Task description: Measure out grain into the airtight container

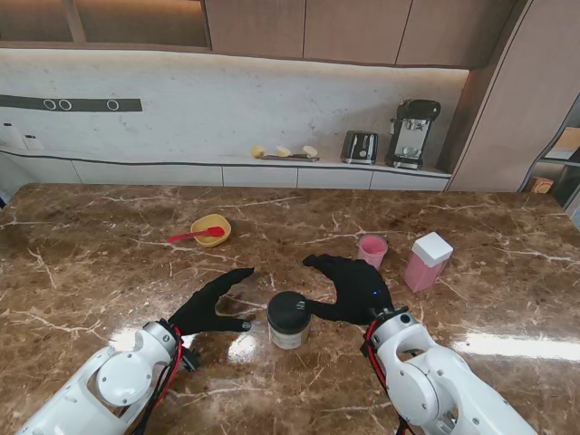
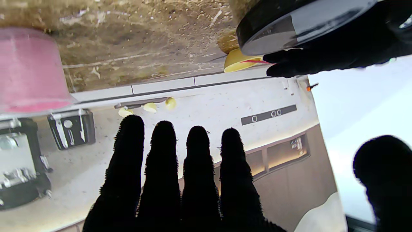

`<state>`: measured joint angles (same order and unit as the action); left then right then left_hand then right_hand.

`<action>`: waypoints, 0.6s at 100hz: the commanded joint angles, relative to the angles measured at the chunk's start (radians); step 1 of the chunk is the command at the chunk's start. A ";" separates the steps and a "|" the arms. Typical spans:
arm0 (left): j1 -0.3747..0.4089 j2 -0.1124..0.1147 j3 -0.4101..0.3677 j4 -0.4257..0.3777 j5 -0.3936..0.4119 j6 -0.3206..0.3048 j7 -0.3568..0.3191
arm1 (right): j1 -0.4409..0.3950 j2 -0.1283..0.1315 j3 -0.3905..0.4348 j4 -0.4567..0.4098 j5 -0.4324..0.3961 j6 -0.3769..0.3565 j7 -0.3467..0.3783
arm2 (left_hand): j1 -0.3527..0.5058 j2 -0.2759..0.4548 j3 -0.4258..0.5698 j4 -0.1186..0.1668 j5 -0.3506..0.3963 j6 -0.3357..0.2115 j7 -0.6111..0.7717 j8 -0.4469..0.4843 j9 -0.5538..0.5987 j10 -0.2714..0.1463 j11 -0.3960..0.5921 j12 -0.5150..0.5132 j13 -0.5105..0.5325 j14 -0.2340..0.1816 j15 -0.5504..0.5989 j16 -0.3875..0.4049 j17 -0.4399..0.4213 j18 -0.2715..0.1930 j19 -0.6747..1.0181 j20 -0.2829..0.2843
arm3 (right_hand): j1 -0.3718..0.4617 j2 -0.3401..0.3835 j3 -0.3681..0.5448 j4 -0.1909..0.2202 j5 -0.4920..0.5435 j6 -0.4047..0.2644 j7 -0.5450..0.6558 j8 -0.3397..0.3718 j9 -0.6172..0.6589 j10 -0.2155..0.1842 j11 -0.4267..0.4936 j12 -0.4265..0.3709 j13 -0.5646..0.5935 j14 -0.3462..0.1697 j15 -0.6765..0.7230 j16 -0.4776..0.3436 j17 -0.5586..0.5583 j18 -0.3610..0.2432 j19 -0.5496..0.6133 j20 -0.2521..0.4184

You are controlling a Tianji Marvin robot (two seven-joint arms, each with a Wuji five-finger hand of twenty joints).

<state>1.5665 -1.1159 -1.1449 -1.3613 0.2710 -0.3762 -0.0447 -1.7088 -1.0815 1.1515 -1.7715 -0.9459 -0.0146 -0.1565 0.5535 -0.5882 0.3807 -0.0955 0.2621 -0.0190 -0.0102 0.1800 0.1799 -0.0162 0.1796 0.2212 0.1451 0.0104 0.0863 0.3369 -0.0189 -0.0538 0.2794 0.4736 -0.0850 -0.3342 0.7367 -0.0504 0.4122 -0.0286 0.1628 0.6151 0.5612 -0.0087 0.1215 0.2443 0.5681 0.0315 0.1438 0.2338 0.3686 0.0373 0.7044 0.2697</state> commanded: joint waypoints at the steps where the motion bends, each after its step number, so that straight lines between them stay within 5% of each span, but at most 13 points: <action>1: 0.007 -0.006 -0.002 -0.026 -0.001 -0.006 0.008 | -0.022 -0.006 0.013 0.031 0.013 -0.013 -0.006 | -0.016 0.026 -0.058 -0.004 0.027 0.013 0.192 -0.025 0.025 -0.041 0.025 -0.030 0.032 -0.049 -0.001 -0.016 0.008 -0.055 0.065 -0.059 | -0.006 -0.007 0.010 0.029 0.019 0.013 0.001 -0.008 0.002 -0.021 -0.022 -0.023 -0.010 -0.040 -0.020 -0.036 -0.009 -0.034 -0.022 -0.030; 9: 0.017 -0.007 -0.012 -0.049 0.007 -0.010 0.019 | -0.053 -0.011 0.036 0.001 0.051 -0.026 -0.003 | -0.008 0.051 -0.119 0.004 0.066 0.029 0.209 -0.018 0.033 -0.043 0.041 -0.013 0.049 -0.054 0.006 -0.019 0.014 -0.064 0.132 -0.123 | -0.008 -0.008 0.012 0.031 0.027 0.014 0.003 -0.014 0.001 -0.019 -0.026 -0.033 -0.014 -0.047 -0.024 -0.041 -0.016 -0.041 -0.028 -0.040; 21: 0.042 -0.009 -0.028 -0.088 0.012 -0.017 0.039 | -0.078 -0.020 0.069 0.007 0.117 -0.079 -0.016 | -0.015 0.084 -0.163 0.008 0.105 0.043 0.215 -0.015 0.060 -0.040 0.047 -0.012 0.074 -0.057 0.011 -0.022 0.020 -0.067 0.196 -0.132 | -0.015 -0.004 0.017 0.033 0.031 0.012 0.002 -0.025 -0.005 -0.017 -0.031 -0.047 -0.023 -0.049 -0.029 -0.047 -0.028 -0.046 -0.038 -0.054; 25: 0.050 -0.010 -0.033 -0.102 0.016 -0.020 0.045 | -0.087 -0.022 0.080 0.011 0.135 -0.097 -0.023 | 0.037 0.133 -0.307 0.032 0.116 0.047 0.212 -0.011 0.069 -0.037 0.049 -0.008 0.083 -0.055 0.016 -0.023 0.013 -0.067 0.267 -0.206 | -0.019 0.000 0.018 0.035 0.031 0.012 0.001 -0.028 -0.006 -0.017 -0.030 -0.050 -0.024 -0.050 -0.029 -0.048 -0.031 -0.048 -0.040 -0.058; 60: 0.107 -0.009 -0.050 -0.186 0.022 -0.032 0.061 | -0.123 -0.041 0.143 0.052 0.302 -0.196 -0.026 | -0.006 0.334 -0.369 0.084 0.150 0.054 0.213 -0.013 0.105 -0.035 0.043 -0.013 0.116 -0.048 0.024 -0.024 0.011 -0.074 0.348 -0.157 | -0.064 0.086 0.023 0.076 0.025 0.029 -0.016 -0.069 -0.024 -0.008 -0.037 -0.068 -0.052 -0.053 -0.042 -0.055 -0.061 -0.056 -0.062 -0.087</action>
<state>1.6585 -1.1231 -1.2003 -1.5337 0.2891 -0.4030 0.0112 -1.8210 -1.1195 1.2872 -1.7387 -0.6566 -0.2090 -0.2024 0.5724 -0.3081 0.0385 -0.0519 0.3945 0.0308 -0.0107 0.1707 0.2641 -0.0201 0.2252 0.2078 0.2406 0.0001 0.1013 0.3239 -0.0059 -0.0764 0.5967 0.3045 -0.0910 -0.2774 0.7531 -0.0174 0.4390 -0.0105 0.1637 0.5634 0.5608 -0.0087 0.1103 0.1951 0.5564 0.0137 0.1203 0.2093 0.3264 0.0231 0.6660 0.2158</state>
